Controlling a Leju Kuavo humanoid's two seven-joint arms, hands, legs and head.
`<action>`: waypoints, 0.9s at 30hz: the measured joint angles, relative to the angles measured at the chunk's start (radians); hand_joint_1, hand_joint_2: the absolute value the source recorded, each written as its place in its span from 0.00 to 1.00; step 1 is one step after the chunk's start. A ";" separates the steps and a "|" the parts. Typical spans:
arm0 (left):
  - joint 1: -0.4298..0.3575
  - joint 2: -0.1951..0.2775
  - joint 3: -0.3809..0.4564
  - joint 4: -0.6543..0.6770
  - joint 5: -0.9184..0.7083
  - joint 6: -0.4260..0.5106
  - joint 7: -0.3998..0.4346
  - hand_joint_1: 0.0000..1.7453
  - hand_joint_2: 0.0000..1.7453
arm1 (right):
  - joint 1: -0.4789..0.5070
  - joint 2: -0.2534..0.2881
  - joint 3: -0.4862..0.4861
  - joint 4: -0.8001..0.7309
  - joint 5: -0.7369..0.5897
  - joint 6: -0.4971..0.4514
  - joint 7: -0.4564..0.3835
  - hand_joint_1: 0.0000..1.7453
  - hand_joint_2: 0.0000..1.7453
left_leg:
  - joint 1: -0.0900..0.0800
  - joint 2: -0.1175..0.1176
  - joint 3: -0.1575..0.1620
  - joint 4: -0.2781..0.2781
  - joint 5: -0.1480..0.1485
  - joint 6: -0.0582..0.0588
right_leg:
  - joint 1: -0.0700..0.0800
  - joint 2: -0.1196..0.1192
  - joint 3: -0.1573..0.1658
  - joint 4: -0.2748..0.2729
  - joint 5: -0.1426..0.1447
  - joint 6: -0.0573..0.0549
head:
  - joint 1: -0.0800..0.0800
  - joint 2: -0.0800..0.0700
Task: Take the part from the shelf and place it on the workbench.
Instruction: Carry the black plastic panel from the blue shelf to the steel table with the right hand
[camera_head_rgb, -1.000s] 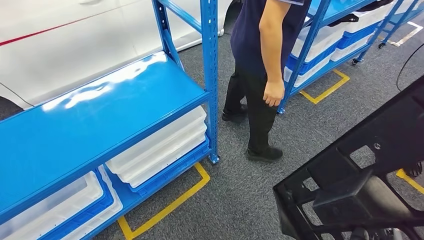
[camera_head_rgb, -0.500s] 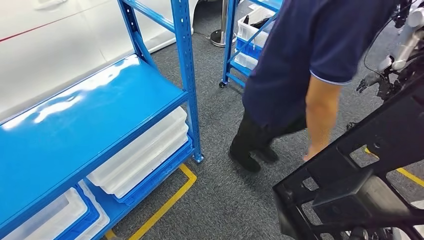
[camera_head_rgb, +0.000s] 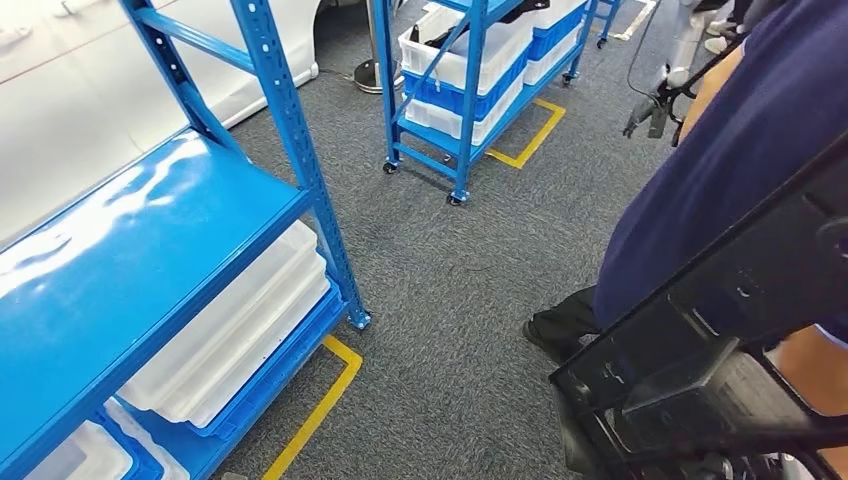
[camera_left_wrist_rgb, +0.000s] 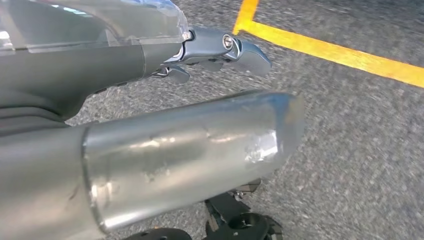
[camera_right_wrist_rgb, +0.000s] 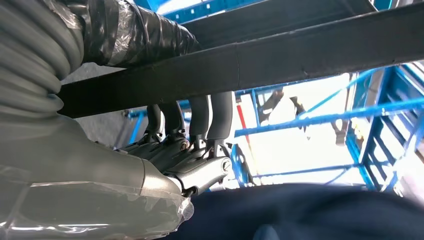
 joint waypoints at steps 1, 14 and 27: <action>0.001 0.000 0.003 0.000 -0.002 0.000 -0.001 0.00 0.00 | 0.000 0.000 0.001 0.000 0.003 -0.002 0.000 1.00 1.00 | 0.003 -0.029 -0.018 0.043 -0.029 -0.004 | -0.003 0.010 0.000 -0.004 0.003 -0.005 | 0.000 0.000; 0.015 -0.001 0.045 0.000 -0.018 0.002 -0.011 0.00 0.00 | -0.002 -0.038 0.008 0.025 0.026 -0.033 0.004 1.00 1.00 | 0.010 -0.140 -0.018 -0.020 0.040 0.019 | -0.005 0.142 -0.026 0.015 0.013 0.023 | 0.000 0.000; 0.019 -0.003 0.066 0.000 -0.028 0.000 -0.016 0.00 0.00 | -0.014 -0.070 0.011 0.050 0.017 -0.036 -0.002 1.00 1.00 | -0.005 0.009 -0.004 -0.024 0.029 0.021 | 0.006 -0.044 0.003 0.011 -0.013 0.022 | 0.002 0.000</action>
